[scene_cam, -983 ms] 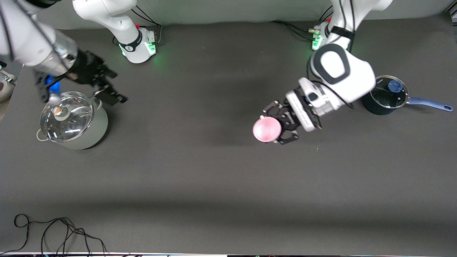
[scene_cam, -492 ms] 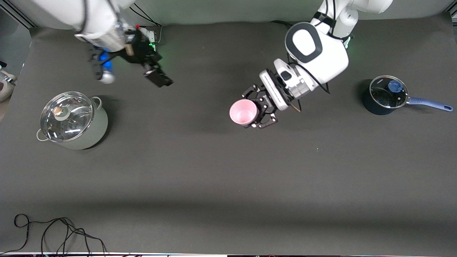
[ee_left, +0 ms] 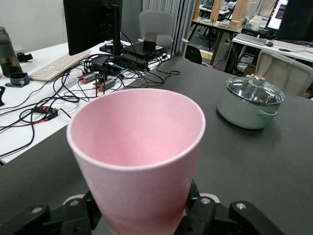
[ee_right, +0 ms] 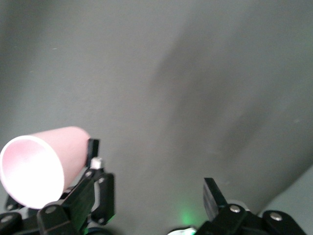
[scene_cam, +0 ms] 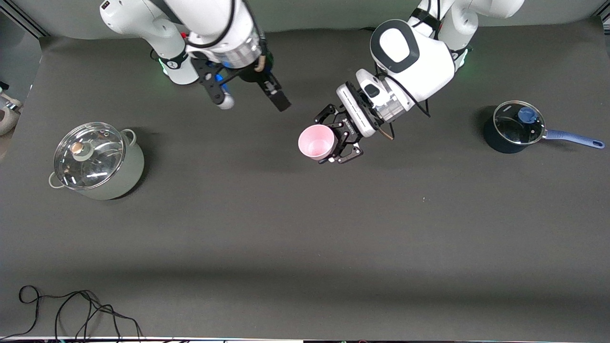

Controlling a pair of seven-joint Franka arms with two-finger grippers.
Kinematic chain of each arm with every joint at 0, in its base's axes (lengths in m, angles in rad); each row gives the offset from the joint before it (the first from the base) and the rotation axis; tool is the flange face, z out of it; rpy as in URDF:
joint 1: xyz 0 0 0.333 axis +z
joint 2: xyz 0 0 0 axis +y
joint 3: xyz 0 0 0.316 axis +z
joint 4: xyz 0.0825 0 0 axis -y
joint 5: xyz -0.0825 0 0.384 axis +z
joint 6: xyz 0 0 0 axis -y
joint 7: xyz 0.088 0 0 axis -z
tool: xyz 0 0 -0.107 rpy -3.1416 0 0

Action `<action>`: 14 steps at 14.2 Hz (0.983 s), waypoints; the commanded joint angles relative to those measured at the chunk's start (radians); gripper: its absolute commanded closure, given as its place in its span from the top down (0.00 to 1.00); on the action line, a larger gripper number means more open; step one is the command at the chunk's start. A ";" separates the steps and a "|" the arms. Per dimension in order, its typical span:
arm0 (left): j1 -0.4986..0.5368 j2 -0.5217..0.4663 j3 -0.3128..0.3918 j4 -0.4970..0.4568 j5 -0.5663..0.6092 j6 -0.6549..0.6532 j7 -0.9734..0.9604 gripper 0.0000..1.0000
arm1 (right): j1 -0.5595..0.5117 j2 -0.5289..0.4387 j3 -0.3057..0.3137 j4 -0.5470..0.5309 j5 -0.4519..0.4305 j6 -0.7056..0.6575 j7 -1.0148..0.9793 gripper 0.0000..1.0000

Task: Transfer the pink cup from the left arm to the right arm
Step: 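Lower the right gripper onto the pink cup rim and close it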

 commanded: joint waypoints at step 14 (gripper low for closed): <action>-0.011 -0.009 -0.001 0.003 -0.017 0.037 -0.020 0.33 | 0.048 0.158 -0.021 0.076 -0.116 0.214 0.045 0.98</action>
